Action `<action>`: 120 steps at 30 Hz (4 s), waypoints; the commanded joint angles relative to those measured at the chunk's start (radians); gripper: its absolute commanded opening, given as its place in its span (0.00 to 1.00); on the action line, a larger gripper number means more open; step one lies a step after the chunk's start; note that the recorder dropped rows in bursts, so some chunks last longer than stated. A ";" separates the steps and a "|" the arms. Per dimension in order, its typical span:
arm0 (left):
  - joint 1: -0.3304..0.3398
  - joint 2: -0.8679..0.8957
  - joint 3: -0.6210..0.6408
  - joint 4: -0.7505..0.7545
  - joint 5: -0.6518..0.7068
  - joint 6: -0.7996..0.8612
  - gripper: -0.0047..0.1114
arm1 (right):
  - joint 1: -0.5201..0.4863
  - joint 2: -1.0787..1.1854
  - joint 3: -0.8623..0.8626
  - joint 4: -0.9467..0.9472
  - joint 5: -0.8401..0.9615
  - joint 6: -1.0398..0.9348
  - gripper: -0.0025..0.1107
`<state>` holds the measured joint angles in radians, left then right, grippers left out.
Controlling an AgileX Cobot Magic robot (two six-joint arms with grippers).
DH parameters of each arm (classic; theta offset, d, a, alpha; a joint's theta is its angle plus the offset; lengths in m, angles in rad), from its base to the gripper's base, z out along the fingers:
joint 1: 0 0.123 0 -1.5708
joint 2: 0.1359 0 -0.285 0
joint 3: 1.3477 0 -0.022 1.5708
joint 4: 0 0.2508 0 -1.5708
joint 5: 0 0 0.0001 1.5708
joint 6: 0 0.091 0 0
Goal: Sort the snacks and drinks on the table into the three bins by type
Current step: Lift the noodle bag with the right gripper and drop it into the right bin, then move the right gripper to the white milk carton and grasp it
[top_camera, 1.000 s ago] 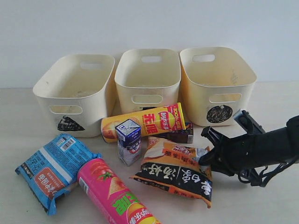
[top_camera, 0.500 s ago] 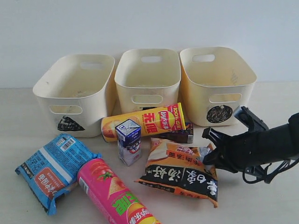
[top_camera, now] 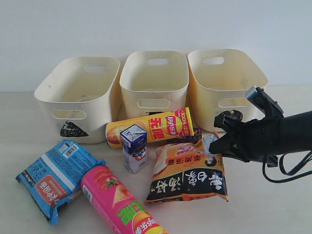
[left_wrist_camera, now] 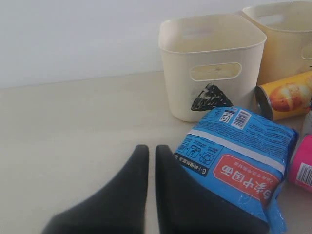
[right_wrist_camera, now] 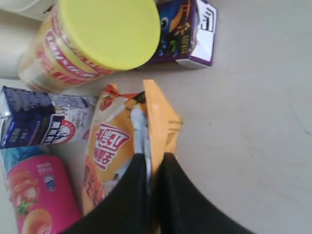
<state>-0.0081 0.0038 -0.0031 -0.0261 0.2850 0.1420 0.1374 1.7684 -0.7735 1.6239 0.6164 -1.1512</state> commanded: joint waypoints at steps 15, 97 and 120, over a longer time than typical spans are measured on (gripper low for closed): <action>-0.001 -0.004 0.003 -0.002 -0.002 -0.007 0.08 | -0.140 -0.014 0.005 -0.019 0.349 0.002 0.02; -0.001 -0.004 0.003 -0.002 0.000 -0.007 0.08 | -0.268 0.257 -0.734 0.121 0.070 0.218 0.67; -0.001 -0.004 0.003 -0.002 0.000 -0.007 0.08 | -0.229 -0.054 -0.734 -1.089 0.554 0.569 0.02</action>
<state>-0.0081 0.0038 -0.0031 -0.0261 0.2850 0.1420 -0.1194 1.7421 -1.5025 0.6025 1.0738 -0.6227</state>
